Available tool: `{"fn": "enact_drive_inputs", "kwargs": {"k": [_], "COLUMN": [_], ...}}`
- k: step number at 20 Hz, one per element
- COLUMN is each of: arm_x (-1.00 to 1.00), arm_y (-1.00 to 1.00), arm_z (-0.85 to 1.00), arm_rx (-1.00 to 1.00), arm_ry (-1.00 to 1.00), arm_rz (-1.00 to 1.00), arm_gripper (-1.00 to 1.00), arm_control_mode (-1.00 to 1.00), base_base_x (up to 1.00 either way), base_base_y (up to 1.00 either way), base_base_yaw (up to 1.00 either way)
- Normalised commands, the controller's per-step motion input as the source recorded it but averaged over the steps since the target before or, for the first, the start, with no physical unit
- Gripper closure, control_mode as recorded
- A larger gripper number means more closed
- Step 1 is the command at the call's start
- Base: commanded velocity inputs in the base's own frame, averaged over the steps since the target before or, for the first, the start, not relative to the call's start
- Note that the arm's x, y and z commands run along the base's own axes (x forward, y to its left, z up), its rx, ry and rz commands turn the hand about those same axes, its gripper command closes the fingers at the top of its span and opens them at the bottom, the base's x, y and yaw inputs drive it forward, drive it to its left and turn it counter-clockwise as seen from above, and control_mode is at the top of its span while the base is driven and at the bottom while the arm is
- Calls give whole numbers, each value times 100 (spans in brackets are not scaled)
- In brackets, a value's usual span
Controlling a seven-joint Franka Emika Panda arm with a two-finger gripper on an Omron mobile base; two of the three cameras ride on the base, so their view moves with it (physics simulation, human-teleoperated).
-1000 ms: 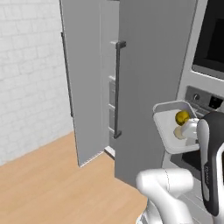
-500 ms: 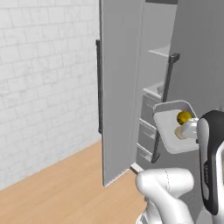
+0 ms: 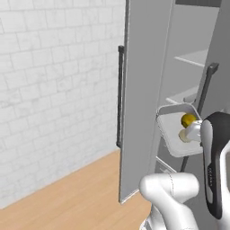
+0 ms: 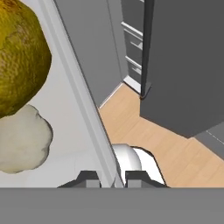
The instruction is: Take the meat container that has the chicken drumstick and place it on the second highest rack of the freezer. Then take the vegetable container that has the garlic and lemon and place it on the highest rack of the freezer.
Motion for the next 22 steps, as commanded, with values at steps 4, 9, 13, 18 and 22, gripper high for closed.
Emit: {"fn": "enact_drive_inputs", "kwargs": {"k": [4,9,13,18,22], "arm_x": [0,0,0,0,0], "arm_y": [0,0,0,0,0], "arm_z": [0,0,0,0,0], "arm_rx": [0,0,0,0,0], "arm_ry": [0,0,0,0,0], "arm_rz": [0,0,0,0,0], "arm_gripper": [100,100,100,100,100], "arm_control_mode": [100,100,100,100,100], "base_base_x": [43,45,67,79,74], "base_base_y": [-16,-33,-32,-17,-16], "base_base_yaw": [2,0,0,4,4]}}
